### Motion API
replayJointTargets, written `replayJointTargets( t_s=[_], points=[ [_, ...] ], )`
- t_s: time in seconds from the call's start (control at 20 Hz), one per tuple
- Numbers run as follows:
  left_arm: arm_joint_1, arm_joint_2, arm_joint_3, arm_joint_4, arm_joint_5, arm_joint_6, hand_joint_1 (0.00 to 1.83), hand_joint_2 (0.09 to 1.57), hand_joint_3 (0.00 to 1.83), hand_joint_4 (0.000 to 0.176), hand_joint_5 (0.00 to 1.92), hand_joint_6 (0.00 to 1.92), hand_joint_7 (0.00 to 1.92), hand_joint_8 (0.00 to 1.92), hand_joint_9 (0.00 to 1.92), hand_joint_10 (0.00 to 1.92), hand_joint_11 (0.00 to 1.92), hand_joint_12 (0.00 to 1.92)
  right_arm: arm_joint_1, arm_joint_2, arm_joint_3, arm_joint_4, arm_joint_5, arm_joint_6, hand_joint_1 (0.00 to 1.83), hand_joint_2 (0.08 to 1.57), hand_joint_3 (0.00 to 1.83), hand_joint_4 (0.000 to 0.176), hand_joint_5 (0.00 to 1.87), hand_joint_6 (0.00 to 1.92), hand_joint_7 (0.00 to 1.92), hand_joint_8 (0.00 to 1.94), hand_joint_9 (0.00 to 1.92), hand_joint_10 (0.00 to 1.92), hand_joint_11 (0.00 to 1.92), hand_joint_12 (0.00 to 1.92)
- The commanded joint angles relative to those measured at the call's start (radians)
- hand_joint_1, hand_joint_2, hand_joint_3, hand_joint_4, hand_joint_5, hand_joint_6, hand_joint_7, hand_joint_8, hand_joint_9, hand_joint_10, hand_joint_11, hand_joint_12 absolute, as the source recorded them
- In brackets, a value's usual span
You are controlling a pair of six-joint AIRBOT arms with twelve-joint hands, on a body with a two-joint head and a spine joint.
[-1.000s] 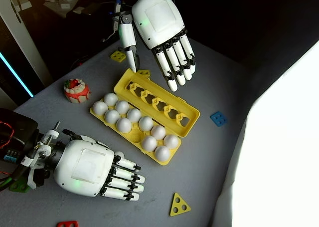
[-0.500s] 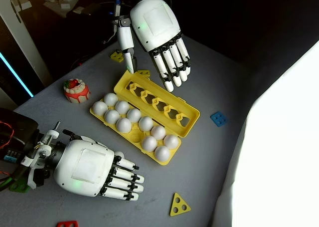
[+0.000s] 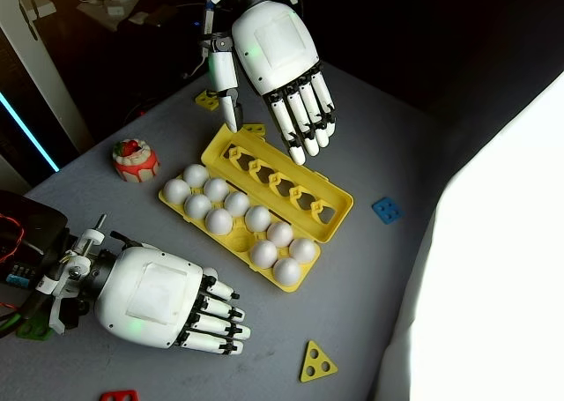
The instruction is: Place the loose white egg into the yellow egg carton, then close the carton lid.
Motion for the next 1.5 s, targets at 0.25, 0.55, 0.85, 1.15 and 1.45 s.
replayJointTargets(
  t_s=[0.25,0.55,0.85,1.15,1.45],
  points=[
    [-0.013,0.006,0.005,0.061,-0.035,0.01,0.0,1.32,0.0,0.026,0.08,0.01,0.13,0.0,0.12,0.0,0.0,0.59,0.001,0.045,-0.052,-0.327,0.067,0.318,1.11,1.19,0.0,0.0,0.83,1.23,0.42,0.0,0.18,0.01,0.0,0.54],
    [-0.013,0.006,0.002,0.061,-0.035,0.01,0.0,1.32,0.0,0.026,0.07,0.0,0.14,0.0,0.13,0.0,0.0,0.62,-0.013,0.038,-0.106,-0.499,0.283,0.549,1.12,1.19,0.0,0.0,0.85,1.21,0.41,0.01,0.17,0.01,0.0,0.52],
    [-0.02,0.006,0.028,0.06,-0.034,0.01,0.0,1.32,0.0,0.03,0.07,0.0,0.11,0.0,0.09,0.0,0.0,0.51,-0.007,-0.001,-0.078,-0.593,0.361,0.833,1.12,1.18,0.0,0.0,0.85,1.2,0.42,0.0,0.17,0.01,0.0,0.47],
    [-0.043,0.006,0.065,0.044,-0.03,0.044,0.0,1.31,0.0,0.025,0.09,0.0,0.12,0.0,0.12,0.01,0.0,0.56,-0.033,-0.055,-0.027,-0.645,0.439,0.969,1.12,1.18,0.0,0.0,0.85,1.21,0.39,0.01,0.16,0.01,0.0,0.41],
    [-0.045,0.006,0.07,0.041,-0.026,0.045,0.0,1.33,0.0,0.021,0.08,0.0,0.13,0.0,0.12,0.0,0.0,0.56,-0.069,-0.085,0.008,-0.697,0.466,1.121,1.1,1.2,0.0,0.0,0.82,1.26,0.42,0.0,0.16,0.0,0.0,0.43]
  ],
)
